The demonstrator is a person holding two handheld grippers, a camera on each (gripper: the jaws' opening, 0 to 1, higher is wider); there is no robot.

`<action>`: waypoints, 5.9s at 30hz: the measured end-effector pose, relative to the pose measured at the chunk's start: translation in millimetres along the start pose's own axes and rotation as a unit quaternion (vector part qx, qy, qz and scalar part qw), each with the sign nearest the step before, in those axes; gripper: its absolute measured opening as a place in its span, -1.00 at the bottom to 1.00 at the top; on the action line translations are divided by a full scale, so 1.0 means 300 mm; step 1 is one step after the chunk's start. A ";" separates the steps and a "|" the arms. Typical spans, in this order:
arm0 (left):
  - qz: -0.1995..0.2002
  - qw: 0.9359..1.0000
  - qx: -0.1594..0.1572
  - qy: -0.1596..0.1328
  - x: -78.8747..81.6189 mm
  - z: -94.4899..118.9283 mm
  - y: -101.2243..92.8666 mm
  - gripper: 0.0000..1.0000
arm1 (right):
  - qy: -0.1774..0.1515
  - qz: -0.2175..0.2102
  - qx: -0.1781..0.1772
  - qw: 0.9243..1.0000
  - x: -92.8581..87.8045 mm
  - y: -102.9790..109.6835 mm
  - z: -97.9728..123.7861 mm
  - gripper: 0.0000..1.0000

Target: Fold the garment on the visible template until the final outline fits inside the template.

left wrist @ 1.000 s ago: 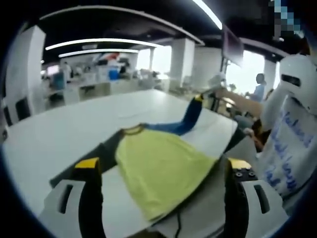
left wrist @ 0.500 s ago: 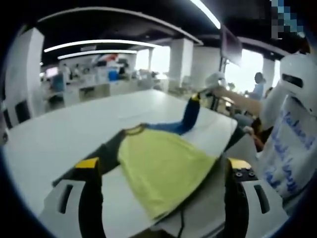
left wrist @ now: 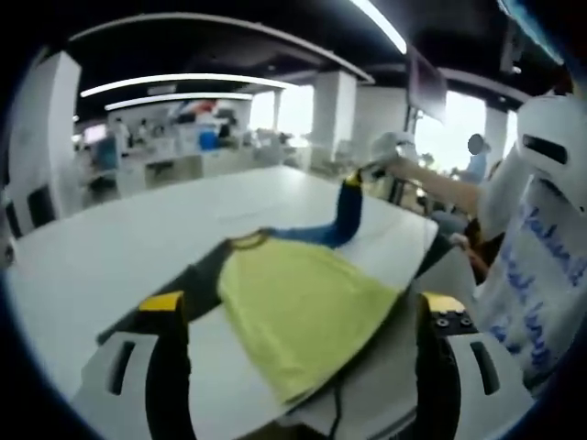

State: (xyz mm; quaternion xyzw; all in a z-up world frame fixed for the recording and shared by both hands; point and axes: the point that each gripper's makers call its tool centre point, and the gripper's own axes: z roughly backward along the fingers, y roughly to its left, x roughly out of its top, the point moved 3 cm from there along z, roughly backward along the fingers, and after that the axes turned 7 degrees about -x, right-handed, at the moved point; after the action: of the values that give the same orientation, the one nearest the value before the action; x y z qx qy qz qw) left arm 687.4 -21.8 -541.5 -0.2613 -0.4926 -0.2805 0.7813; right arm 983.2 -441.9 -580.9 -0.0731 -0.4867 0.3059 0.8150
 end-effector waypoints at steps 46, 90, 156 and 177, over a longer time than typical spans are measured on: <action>0.018 0.999 0.009 0.026 -0.054 0.075 0.058 0.99 | -0.055 0.020 0.115 0.992 0.279 0.468 -0.133 -0.98; 0.050 0.998 0.008 0.041 -0.114 0.113 0.138 0.99 | -0.052 -0.002 0.173 0.984 0.413 0.789 -0.309 -0.98; 0.073 0.996 0.010 0.058 -0.146 0.116 0.175 0.99 | -0.002 0.006 0.243 0.970 0.383 1.073 -0.461 -0.98; 0.089 0.993 0.006 0.072 -0.172 0.105 0.194 0.99 | 0.016 0.002 0.252 0.967 0.351 1.111 -0.529 -0.98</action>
State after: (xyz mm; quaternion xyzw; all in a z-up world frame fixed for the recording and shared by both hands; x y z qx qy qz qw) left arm 689.8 50.2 -584.6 -0.2785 -0.4112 -0.2249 0.8383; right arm 1009.4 -86.4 -722.8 0.1291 -0.3807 0.4196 0.8139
